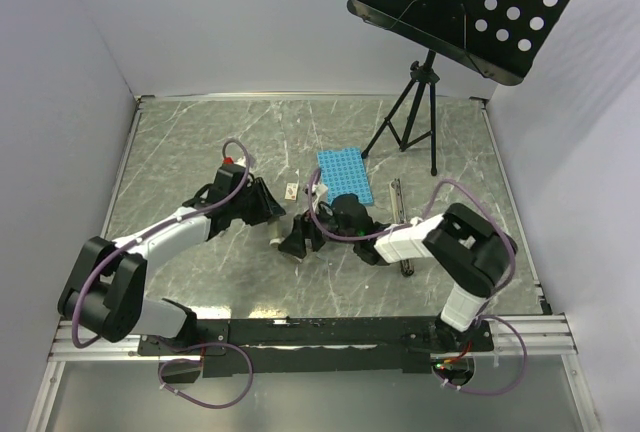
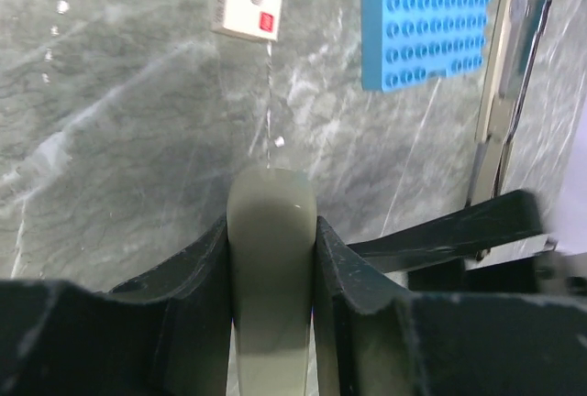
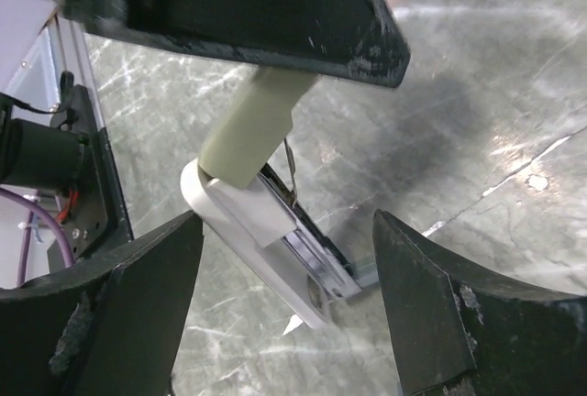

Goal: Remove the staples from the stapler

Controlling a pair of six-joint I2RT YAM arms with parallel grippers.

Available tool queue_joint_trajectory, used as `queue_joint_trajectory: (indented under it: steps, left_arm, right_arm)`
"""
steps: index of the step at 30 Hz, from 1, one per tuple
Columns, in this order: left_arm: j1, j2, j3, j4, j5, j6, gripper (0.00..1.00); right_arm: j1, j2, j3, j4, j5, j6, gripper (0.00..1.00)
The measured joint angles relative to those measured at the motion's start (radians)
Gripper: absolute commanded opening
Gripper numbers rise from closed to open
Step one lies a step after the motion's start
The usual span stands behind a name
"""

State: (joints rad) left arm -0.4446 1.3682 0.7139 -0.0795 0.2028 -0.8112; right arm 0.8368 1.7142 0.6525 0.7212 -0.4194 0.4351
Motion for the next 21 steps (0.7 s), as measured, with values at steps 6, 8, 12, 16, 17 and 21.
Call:
queue_joint_trajectory:
  steps: [6, 8, 12, 16, 17, 21]
  left_arm:
    - [0.000, -0.026, 0.038, -0.138, 0.029, 0.088, 0.01]
    - [0.000, -0.054, 0.038, -0.182, 0.030, 0.109, 0.01]
    - [0.000, -0.129, 0.039, -0.224, 0.075, 0.167, 0.01]
    - [0.000, -0.213, 0.038, -0.209, 0.165, 0.261, 0.01]
    - [0.001, -0.244, 0.037, -0.197, 0.196, 0.287, 0.01]
    - [0.001, -0.372, 0.024, -0.101, 0.313, 0.365, 0.01]
  right_arm:
    - [-0.042, -0.170, -0.003, -0.090, 0.020, -0.044, 0.83]
    - [-0.058, -0.233, -0.003, -0.117, 0.020, -0.061, 0.83]
    - [-0.089, -0.313, -0.003, -0.163, -0.003, -0.089, 0.81]
    - [-0.114, -0.332, 0.006, -0.237, -0.089, -0.117, 0.81]
    - [-0.119, -0.334, 0.009, -0.256, -0.115, -0.127, 0.81]
    - [-0.128, -0.364, 0.012, -0.313, -0.227, -0.152, 0.81]
